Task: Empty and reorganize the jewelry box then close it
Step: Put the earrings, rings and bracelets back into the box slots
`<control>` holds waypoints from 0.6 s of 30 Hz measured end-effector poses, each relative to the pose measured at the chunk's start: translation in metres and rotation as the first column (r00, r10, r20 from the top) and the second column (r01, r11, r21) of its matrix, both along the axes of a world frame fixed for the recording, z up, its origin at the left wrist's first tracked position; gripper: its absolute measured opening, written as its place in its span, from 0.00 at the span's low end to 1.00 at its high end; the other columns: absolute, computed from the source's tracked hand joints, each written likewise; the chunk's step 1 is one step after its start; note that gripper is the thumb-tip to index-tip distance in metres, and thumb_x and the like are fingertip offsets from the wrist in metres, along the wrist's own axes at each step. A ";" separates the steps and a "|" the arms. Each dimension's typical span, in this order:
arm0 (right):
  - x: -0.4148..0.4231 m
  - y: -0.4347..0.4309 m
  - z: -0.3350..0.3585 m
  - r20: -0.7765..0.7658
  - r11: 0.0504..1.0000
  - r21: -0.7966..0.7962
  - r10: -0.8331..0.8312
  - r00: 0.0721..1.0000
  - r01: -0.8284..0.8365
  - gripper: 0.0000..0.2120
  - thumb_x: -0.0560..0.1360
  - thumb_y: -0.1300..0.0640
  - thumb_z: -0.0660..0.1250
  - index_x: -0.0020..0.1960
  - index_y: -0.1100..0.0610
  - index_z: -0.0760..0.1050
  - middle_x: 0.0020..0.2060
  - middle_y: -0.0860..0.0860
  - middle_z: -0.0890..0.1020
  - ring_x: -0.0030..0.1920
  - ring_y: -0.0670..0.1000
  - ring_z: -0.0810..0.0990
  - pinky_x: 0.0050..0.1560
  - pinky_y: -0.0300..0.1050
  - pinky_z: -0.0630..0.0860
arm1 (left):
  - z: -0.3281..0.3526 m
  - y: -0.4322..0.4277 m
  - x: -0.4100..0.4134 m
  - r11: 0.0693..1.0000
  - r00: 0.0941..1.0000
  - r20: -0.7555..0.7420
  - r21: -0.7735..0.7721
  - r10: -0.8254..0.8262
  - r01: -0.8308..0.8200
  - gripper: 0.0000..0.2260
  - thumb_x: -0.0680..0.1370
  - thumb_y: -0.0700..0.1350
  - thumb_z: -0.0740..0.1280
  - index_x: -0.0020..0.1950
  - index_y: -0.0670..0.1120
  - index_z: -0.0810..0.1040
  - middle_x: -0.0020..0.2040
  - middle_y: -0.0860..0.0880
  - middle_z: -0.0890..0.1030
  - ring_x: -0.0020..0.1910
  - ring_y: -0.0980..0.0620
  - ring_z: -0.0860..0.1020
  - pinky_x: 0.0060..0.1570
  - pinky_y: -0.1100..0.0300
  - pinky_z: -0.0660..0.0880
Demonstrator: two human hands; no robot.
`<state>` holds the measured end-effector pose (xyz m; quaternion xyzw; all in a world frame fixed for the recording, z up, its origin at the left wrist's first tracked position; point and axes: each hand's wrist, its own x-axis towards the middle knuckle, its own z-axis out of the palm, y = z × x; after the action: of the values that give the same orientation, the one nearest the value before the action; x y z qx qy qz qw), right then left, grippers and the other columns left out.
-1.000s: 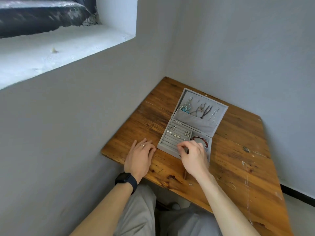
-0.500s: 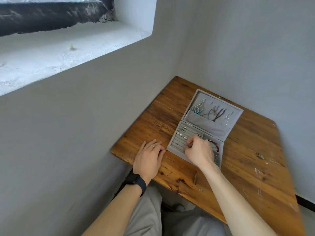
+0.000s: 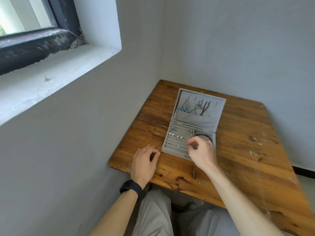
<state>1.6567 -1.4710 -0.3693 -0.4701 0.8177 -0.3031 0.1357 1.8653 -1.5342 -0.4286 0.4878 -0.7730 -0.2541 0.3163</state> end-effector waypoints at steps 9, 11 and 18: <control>-0.003 0.125 -0.051 0.030 0.938 -0.271 -0.216 0.976 0.216 0.10 0.74 0.62 0.72 0.48 0.48 0.78 0.44 0.37 0.77 0.46 0.42 0.75 0.44 0.33 0.68 | 0.054 -0.026 -0.041 0.973 0.962 0.192 -0.090 -0.192 0.212 0.05 0.78 0.53 0.69 0.50 0.55 0.83 0.69 0.53 0.73 0.69 0.50 0.67 0.65 0.52 0.67; -0.003 0.132 -0.059 -0.026 0.929 -0.318 -0.206 0.978 0.187 0.09 0.73 0.64 0.73 0.48 0.51 0.78 0.43 0.40 0.77 0.44 0.44 0.76 0.44 0.35 0.70 | 0.061 -0.030 -0.059 0.952 0.911 0.320 -0.072 -0.259 0.296 0.05 0.78 0.54 0.69 0.49 0.56 0.83 0.72 0.53 0.69 0.73 0.49 0.63 0.68 0.49 0.63; -0.001 0.131 -0.065 -0.118 0.926 -0.339 -0.219 0.969 0.168 0.06 0.72 0.60 0.74 0.47 0.53 0.80 0.43 0.43 0.80 0.44 0.44 0.75 0.42 0.37 0.75 | 0.064 -0.038 -0.088 0.936 0.780 0.544 0.029 -0.309 0.351 0.06 0.78 0.55 0.68 0.51 0.57 0.83 0.76 0.53 0.65 0.75 0.49 0.58 0.72 0.46 0.57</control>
<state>1.6556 -1.3402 -0.4347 -0.4248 0.8068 -0.4090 -0.0378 1.7775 -1.5718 -0.3644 0.3841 -0.9126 -0.1289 0.0540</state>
